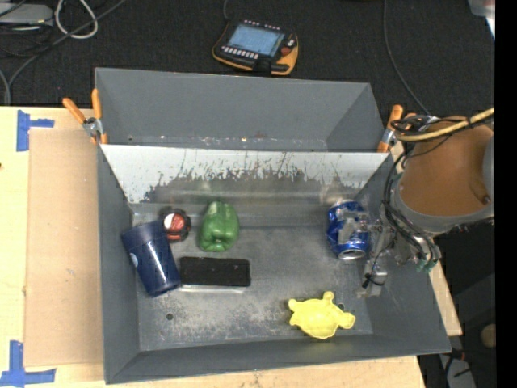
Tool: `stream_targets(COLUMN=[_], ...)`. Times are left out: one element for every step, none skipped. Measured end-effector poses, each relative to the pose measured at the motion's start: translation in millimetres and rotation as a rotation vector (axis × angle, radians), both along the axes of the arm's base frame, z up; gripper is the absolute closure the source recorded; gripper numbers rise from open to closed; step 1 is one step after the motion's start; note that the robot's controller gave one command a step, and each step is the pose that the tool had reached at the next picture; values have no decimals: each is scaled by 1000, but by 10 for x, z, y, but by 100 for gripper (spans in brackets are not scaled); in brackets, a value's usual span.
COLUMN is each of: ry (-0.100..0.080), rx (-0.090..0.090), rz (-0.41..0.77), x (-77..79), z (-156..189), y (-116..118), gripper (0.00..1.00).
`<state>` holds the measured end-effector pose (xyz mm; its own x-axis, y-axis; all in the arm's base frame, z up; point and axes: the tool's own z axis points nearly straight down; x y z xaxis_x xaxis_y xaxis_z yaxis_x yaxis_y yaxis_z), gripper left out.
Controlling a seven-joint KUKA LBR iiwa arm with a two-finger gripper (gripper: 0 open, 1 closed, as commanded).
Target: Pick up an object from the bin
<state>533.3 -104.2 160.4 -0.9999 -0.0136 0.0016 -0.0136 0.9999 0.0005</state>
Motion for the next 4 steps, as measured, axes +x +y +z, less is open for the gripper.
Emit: stream_targets(ry=[0, -9, -8, -8], rx=[0, -2, -2, -2], rz=[0, -16, 323, 324], x=[1, 32, -299, -299], z=[-3, -278, -719, -718], y=[1, 131, 177, 178], gripper=[0, 0, 100, 100])
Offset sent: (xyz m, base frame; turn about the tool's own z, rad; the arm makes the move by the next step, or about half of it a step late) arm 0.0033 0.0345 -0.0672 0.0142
